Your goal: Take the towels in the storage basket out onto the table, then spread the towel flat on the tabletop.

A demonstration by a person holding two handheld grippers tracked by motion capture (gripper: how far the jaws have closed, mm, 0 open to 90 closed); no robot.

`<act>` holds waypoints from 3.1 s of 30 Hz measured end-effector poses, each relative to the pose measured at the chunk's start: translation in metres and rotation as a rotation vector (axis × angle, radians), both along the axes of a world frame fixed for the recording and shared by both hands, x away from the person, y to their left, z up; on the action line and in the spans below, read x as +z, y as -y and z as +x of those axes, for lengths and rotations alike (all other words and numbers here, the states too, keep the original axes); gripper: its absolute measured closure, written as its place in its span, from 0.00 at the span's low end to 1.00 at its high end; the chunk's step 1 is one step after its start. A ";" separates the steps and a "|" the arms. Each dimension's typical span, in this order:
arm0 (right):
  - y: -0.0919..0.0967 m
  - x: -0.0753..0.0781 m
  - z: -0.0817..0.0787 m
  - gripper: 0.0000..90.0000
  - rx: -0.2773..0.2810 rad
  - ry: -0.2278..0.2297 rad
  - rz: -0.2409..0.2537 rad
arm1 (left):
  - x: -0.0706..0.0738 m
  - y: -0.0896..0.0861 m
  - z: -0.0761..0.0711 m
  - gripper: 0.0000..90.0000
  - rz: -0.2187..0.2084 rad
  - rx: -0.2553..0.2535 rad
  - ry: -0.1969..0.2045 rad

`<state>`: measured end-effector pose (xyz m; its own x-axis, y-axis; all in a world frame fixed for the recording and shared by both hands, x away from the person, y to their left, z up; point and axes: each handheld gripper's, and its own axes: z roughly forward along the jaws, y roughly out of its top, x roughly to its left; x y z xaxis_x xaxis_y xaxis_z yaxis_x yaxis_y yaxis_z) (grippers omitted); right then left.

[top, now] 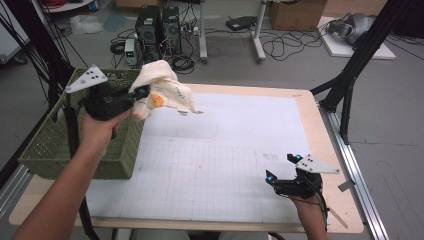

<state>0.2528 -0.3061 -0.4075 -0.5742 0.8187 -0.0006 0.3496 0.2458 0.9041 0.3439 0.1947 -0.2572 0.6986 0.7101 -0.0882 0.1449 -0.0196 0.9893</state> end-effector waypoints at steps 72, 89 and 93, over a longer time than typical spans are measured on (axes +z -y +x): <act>-0.009 -0.005 0.014 0.05 -0.002 -0.060 -0.021 | -0.163 0.056 -0.028 0.20 0.098 0.023 -0.178; -0.017 -0.005 0.021 0.06 -0.010 -0.046 -0.036 | -0.165 0.053 -0.029 0.20 0.091 0.024 -0.181; -0.019 -0.004 0.022 0.06 -0.010 -0.046 -0.027 | -0.164 0.052 -0.029 0.20 0.086 0.027 -0.179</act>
